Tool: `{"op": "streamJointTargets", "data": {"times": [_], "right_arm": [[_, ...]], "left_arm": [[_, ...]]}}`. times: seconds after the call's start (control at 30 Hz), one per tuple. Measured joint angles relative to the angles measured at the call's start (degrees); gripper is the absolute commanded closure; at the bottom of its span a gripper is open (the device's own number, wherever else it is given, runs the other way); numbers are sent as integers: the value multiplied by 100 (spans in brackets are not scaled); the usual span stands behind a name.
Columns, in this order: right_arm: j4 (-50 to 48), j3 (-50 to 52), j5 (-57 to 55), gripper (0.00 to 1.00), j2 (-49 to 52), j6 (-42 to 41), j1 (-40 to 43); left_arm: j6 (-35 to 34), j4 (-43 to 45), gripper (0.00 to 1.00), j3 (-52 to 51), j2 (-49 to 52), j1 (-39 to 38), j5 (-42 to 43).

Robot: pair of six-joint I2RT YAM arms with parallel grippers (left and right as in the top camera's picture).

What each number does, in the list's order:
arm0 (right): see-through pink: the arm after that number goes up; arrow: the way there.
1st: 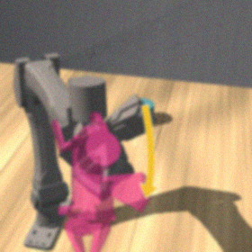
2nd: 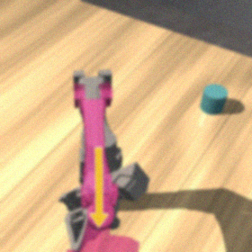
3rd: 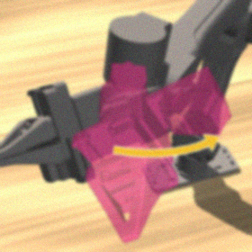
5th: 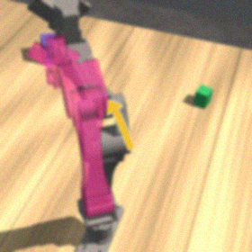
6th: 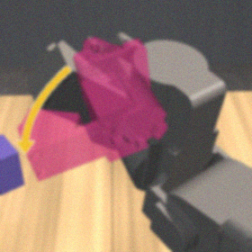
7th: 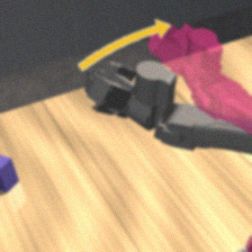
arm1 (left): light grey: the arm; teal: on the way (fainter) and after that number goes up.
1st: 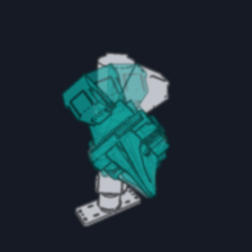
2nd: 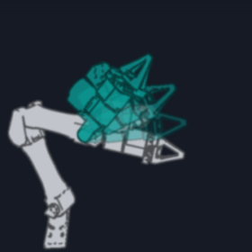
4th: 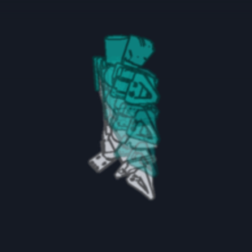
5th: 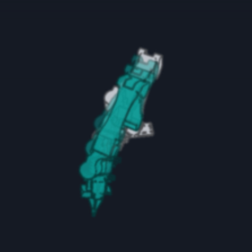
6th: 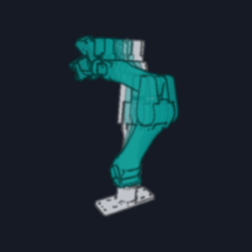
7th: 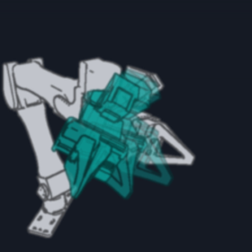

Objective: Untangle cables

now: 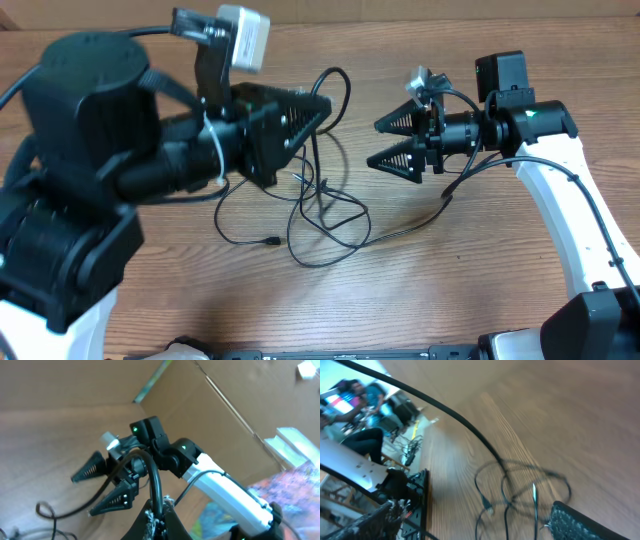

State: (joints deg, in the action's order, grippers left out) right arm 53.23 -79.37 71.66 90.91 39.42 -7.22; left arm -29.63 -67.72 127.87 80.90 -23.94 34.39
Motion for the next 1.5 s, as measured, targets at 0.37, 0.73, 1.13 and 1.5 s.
{"op": "streamJointTargets", "data": {"times": [0.37,0.73,1.13,1.5], "right_arm": [[-946,0,962,0,0,708,-118],[-2081,0,1263,0,0,525,-765],[-4129,4,1639,0,-20,-1823,-1045],[-4223,4,1639,0,-149,-2739,-1709]], "left_arm": [[-1705,632,96,0,85,907,1469],[-3058,1401,96,0,350,905,2892],[-3467,1814,96,0,758,1071,3797],[-3497,1851,96,0,1034,1694,4048]]}}
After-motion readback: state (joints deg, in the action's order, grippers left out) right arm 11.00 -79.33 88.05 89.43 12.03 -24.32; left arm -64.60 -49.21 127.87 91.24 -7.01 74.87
